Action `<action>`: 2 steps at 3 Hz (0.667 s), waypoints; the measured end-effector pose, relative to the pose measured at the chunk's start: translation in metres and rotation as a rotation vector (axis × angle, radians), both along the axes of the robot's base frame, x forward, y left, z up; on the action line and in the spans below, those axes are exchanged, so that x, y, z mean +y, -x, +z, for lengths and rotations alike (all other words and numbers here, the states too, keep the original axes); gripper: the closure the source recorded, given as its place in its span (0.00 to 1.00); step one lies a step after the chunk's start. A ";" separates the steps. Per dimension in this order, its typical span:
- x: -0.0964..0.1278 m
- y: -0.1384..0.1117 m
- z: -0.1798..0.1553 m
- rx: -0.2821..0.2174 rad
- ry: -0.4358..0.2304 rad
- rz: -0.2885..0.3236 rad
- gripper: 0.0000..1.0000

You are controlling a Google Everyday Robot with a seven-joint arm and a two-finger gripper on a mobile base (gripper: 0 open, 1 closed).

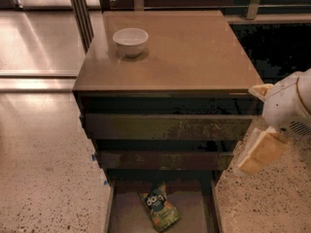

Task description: Pick green rice chip bag from bottom drawer and place on counter

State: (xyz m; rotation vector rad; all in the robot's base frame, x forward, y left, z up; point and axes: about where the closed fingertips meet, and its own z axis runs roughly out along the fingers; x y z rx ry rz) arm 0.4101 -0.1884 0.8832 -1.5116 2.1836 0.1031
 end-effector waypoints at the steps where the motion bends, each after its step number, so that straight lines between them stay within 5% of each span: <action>1: 0.020 0.015 -0.102 0.110 -0.179 -0.076 0.00; 2: 0.034 0.026 -0.185 0.190 -0.267 -0.117 0.00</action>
Offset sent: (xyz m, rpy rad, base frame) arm -0.0145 0.0198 -0.1016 0.1787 0.1097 -0.0757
